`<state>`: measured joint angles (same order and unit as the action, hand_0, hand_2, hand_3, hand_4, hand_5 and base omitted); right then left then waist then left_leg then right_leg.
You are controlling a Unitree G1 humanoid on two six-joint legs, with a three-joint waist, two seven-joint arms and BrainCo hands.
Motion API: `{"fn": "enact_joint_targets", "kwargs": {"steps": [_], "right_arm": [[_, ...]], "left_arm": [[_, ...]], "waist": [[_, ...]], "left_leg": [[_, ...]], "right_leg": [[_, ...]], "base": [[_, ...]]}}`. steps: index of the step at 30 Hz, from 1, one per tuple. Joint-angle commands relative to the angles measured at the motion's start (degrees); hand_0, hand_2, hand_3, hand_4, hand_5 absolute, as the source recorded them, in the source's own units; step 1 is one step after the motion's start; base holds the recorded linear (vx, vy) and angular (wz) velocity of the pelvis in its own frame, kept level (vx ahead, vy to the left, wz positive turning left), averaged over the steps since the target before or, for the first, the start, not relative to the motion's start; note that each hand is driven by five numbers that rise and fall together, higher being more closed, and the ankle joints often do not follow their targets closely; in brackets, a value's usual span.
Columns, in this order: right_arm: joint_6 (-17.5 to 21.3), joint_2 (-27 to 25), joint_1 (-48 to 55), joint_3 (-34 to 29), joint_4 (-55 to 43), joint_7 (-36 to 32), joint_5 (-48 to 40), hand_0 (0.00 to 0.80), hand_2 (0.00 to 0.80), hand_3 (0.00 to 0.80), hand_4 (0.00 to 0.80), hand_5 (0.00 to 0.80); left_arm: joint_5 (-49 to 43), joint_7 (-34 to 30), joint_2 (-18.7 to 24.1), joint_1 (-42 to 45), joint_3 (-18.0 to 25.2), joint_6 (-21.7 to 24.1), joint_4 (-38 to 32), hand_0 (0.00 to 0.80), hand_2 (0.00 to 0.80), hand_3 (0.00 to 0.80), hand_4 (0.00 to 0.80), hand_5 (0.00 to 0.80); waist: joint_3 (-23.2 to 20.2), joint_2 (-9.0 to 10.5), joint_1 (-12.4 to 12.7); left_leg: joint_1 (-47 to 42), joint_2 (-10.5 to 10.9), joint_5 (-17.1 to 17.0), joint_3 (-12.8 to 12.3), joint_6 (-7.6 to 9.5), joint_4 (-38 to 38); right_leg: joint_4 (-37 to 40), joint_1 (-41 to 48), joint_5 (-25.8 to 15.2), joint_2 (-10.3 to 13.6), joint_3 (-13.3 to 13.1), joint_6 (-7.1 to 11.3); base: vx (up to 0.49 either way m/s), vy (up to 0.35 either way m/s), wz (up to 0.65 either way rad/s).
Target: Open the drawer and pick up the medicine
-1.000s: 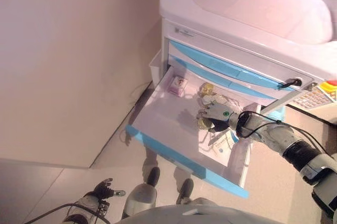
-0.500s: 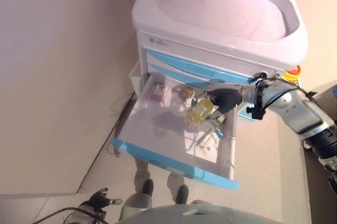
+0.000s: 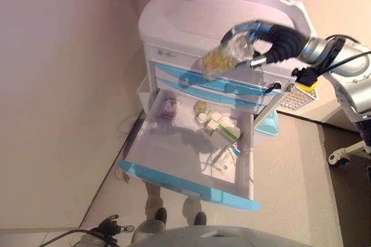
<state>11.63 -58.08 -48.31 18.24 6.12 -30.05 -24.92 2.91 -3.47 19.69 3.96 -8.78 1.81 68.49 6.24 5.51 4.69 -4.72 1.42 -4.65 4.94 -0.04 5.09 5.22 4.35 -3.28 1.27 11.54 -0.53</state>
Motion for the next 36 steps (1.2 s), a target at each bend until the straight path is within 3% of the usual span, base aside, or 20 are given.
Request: {"fn": "enact_joint_targets", "kwargs": {"steps": [1, 7, 11, 19, 29, 36], "right_arm": [[0.34, -3.4, -7.24, -2.33, 6.73, 7.42, -4.37, 0.8, 0.8, 0.8, 0.8, 0.8], [-2.13, -6.46, -15.49, 4.08, 19.26, 11.51, -0.98, 0.8, 0.8, 0.8, 0.8, 0.8], [-3.5, -8.13, -22.62, 11.85, 29.36, 13.88, 7.24, 0.8, 0.8, 0.8, 0.8, 0.8], [-10.68, -7.91, -36.2, 27.63, 43.64, 9.91, 20.19, 0.8, 0.8, 0.8, 0.8, 0.8], [-15.15, -5.63, -40.17, 33.47, 51.72, 7.08, 27.65, 0.8, 0.8, 0.8, 0.8, 0.8], [-16.9, -5.87, -40.14, 34.63, 53.15, 3.72, 29.51, 0.8, 0.8, 0.8, 0.8, 0.8]], "left_arm": [[2.28, 0.66, 1.6, -0.34, -1.12, 1.26, 3.85, 0.0, 0.0, 0.0, 0.0, 0.0], [2.84, 0.56, 2.24, -0.12, -1.84, 0.52, 3.9, 0.0, 0.0, 0.0, 0.0, 0.0], [2.86, 0.58, 2.86, 0.51, -2.24, 0.0, 3.39, 0.0, 0.0, 0.0, 0.0, 0.0], [3.65, 0.72, 4.43, 0.97, -2.99, -0.41, 2.14, 0.0, 0.0, 0.0, 0.0, 0.0], [4.88, 1.17, 6.3, 0.85, -3.66, 1.46, 0.3, 0.0, 0.0, 0.0, 0.0, 0.0], [5.58, 1.08, 7.31, 1.16, -3.56, 2.45, -0.93, 0.0, 0.0, 0.0, 0.0, 0.0]], "waist": [[-3.14, 1.84, 2.22], [-2.72, 2.37, 3.86], [-2.27, 2.87, 5.35], [-0.28, 3.98, 8.05], [3.92, 4.75, 10.83], [5.61, 5.0, 11.34]], "left_leg": [[0.12, 2.48, 5.31, 0.14, 0.36, -0.09], [0.17, 2.94, 5.16, 1.42, 0.47, -0.09], [0.26, 3.25, 4.93, 2.49, 0.46, -0.09], [0.99, 3.67, 4.52, 4.52, 0.8, -0.2], [3.3, 3.55, 3.95, 6.4, 1.23, -0.49], [4.13, 3.51, 3.64, 7.07, 1.35, -0.49]], "right_leg": [[-3.61, 1.85, 3.94, 1.09, -0.41, 4.07], [-3.52, 2.24, 3.95, 1.2, 0.83, 4.02], [-3.39, 2.53, 3.87, 1.35, 1.82, 3.97], [-3.8, 2.21, 3.92, 1.66, 3.24, 3.92], [-4.15, 0.52, 3.78, 1.71, 4.46, 3.89], [-4.31, -0.24, 3.74, 1.54, 4.47, 3.83]], "base": [[0.037, 0.018, 0.05], [0.048, 0.012, 0.06], [0.069, 0.018, 0.19], [0.063, 0.014, 0.15], [0.01, -0.018, 0.14], [0.01, -0.012, 0.07]]}}
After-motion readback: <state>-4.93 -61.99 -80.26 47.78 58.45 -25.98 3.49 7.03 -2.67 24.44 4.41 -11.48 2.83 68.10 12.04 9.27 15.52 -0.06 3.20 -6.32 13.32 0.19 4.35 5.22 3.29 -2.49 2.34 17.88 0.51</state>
